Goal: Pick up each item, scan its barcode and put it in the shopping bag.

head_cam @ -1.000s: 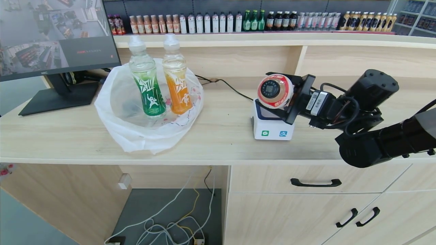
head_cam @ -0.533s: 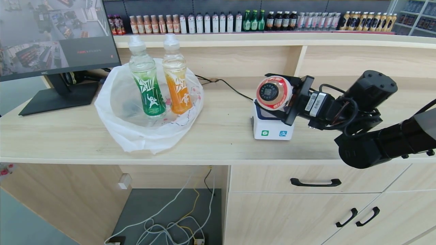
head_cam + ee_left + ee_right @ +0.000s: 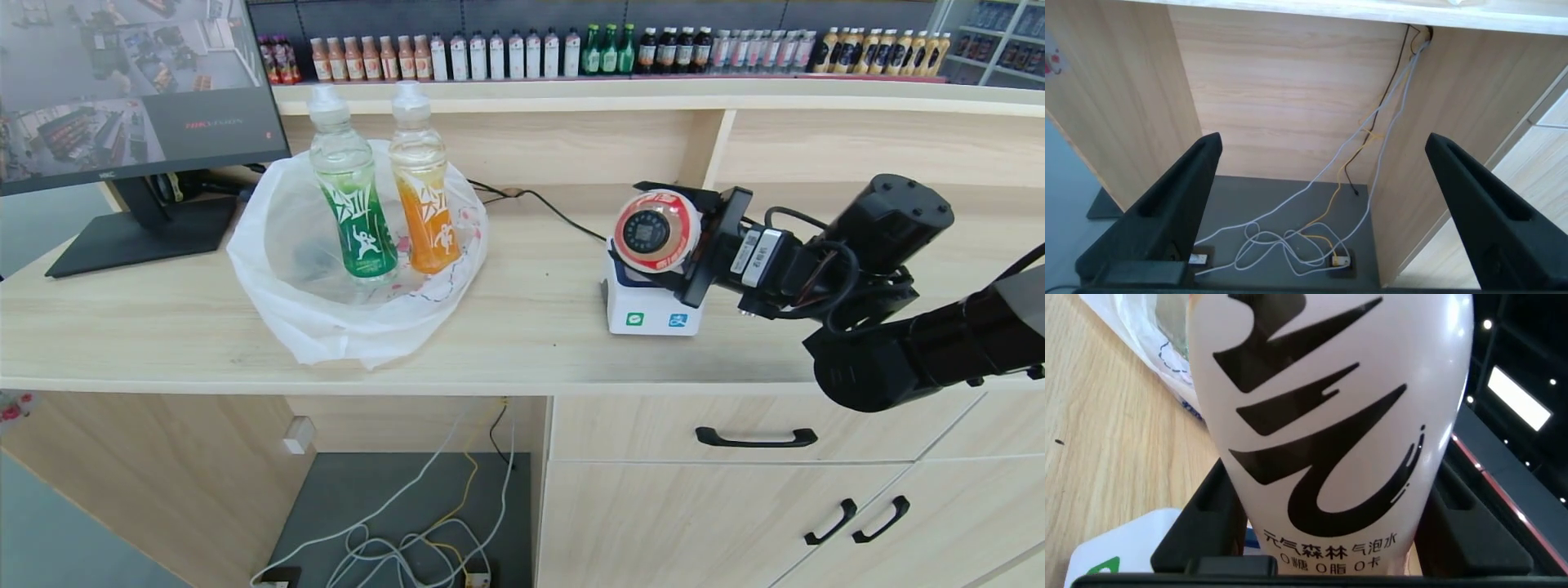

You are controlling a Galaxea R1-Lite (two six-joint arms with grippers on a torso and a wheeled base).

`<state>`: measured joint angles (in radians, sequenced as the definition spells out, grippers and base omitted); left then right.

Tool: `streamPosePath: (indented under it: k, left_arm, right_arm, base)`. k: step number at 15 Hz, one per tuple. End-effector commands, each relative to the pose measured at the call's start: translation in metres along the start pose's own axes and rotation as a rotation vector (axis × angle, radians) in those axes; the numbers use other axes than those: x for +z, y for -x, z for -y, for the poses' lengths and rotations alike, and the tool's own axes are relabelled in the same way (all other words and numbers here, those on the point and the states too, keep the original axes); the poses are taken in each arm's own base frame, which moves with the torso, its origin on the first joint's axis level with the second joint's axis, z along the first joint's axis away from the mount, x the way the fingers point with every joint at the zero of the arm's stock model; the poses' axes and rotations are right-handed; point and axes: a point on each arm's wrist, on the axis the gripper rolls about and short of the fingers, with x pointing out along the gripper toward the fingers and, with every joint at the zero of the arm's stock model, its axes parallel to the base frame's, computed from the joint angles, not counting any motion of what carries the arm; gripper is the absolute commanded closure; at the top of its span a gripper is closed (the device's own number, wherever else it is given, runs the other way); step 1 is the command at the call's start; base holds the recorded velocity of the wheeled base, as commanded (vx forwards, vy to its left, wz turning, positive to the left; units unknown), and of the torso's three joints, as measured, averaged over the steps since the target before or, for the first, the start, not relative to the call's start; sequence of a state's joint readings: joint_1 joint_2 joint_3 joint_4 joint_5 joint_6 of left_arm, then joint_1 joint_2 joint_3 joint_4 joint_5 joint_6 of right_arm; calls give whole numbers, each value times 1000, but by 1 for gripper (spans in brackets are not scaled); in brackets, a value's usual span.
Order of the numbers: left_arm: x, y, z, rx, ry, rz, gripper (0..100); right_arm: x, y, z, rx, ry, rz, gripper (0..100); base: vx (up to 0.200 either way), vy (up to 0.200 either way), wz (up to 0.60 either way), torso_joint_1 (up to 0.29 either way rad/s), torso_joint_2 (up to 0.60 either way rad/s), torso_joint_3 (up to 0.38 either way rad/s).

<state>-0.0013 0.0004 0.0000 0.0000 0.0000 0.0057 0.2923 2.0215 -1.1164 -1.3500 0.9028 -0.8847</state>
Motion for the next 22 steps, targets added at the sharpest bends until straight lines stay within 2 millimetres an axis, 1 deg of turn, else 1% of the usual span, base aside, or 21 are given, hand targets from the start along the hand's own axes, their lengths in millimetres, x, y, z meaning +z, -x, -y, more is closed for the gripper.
streamPosePath:
  k: [1,7,8,9,11,14,17,18,19,22]
  left_arm:
    - [0,0,0,0,0,0,0]
    - [0,0,0,0,0,0,0]
    - [0,0,0,0,0,0,0]
    - [0,0,0,0,0,0,0]
    - [0,0,0,0,0,0,0]
    - [0,0,0,0,0,0,0]
    - [0,0,0,0,0,0,0]
    - [0,0,0,0,0,0,0]
    - [0,0,0,0,0,0,0]
    - [0,0,0,0,-2,0,0]
  right_arm:
    - [2,-2,-2,4,-4,5,100]
    - [3,-3,-2,2,-2,4,100]
    - [3,-3,0,-3,-2,5,100]
    - [7,-4,6,-20,8,5,100]
    - [9,-2,4,-19,-8,-6,100]
    - [16,-1,14,-67,-26,-31,100]
    - [30,-1,31,-142,-65,-48,100]
    - [37,-1,30,-156,-114,-51,100]
    - [45,2,35,-192,-150,-66,100]
    - [69,7,53,-294,-245,-70,100]
  base:
    - [0,0,0,0,0,0]
    - [0,0,0,0,0,0]
    - [0,0,0,0,0,0]
    - [0,0,0,0,0,0]
    - [0,0,0,0,0,0]
    - [0,0,0,0,0,0]
    - [0,0,0,0,0,0]
    - [0,0,0,0,0,0]
    - [0,0,0,0,0,0]
    - [0,0,0,0,0,0]
